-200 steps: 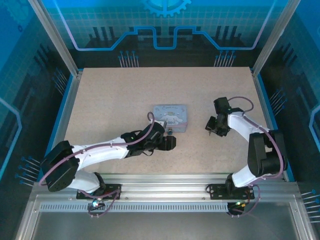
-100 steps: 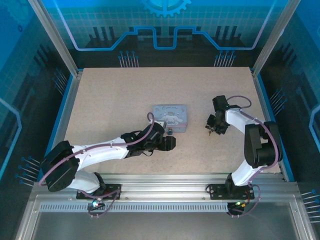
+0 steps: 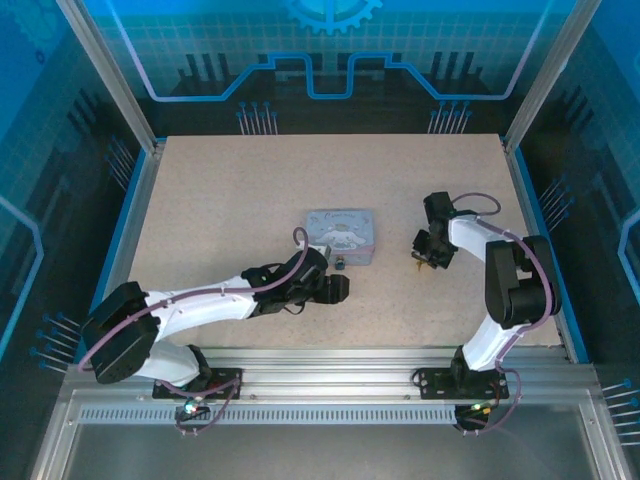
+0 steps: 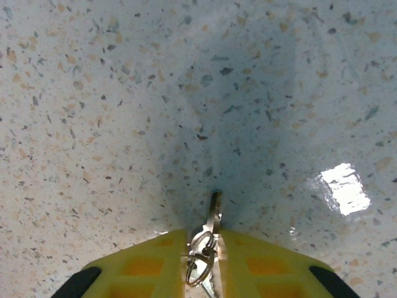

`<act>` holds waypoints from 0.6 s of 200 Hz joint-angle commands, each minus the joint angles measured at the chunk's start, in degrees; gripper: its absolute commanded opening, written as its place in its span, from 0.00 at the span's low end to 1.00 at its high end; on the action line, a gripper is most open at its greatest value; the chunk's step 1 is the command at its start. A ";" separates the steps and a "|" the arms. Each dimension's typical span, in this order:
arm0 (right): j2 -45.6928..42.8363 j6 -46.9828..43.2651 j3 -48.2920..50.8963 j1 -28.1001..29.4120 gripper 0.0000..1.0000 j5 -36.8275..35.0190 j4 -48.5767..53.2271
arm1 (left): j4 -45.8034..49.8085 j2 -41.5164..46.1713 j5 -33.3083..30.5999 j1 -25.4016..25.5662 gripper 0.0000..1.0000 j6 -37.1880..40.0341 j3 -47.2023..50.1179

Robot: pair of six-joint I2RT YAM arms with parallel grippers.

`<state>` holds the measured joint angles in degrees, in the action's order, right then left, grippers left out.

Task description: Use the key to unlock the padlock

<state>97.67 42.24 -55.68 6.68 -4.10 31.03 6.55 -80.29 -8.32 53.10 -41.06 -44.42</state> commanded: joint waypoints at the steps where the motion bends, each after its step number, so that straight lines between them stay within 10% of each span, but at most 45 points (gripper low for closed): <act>1: 2.23 0.12 0.31 -0.96 0.18 -0.12 -0.44 | -0.22 1.23 -1.41 0.33 0.74 -0.17 1.35; 120: -10.49 -5.32 3.74 -0.87 0.00 3.98 -0.08 | -0.30 4.19 -2.24 -0.47 0.74 -0.95 2.37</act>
<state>93.03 39.90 -52.31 6.55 -2.31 28.77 6.57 -78.35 -9.30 53.10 -41.12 -42.85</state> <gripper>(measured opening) 0.058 0.737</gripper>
